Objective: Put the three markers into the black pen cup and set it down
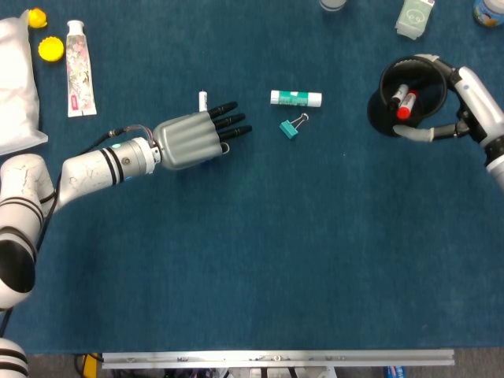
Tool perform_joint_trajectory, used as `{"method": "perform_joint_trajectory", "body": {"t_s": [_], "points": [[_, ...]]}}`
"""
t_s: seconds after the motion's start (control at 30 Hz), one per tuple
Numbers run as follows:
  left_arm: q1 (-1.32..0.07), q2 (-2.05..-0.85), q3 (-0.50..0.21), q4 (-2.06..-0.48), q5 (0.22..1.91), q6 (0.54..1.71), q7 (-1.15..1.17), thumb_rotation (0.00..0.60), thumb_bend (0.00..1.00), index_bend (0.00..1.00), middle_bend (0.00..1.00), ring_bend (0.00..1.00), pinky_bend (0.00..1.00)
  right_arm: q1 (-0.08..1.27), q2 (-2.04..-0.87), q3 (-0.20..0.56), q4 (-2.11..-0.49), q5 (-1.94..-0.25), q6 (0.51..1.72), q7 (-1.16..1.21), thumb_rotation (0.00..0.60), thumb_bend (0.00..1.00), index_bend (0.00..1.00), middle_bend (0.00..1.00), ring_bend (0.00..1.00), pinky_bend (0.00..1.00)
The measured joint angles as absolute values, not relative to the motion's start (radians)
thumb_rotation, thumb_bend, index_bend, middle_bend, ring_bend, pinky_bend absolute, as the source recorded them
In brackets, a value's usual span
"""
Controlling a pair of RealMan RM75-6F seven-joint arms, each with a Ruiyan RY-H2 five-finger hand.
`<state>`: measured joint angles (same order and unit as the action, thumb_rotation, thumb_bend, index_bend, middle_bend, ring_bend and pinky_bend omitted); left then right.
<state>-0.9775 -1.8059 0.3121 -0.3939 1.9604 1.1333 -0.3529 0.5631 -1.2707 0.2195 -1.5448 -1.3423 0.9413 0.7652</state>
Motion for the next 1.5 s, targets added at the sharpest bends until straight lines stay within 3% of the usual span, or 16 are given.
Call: {"method": "perform_joint_trajectory", "body": {"t_s": [1.5], "points": [[-0.971, -1.832, 0.33, -0.383, 1.93, 1.128, -0.324, 0.6, 0.2, 0.57, 0.04, 0.0, 0.05, 0.553, -1.271, 0.22, -1.53, -1.336, 0.94, 0.784, 0.6, 0.16, 0.39, 0.35, 0.28, 0.31]]}}
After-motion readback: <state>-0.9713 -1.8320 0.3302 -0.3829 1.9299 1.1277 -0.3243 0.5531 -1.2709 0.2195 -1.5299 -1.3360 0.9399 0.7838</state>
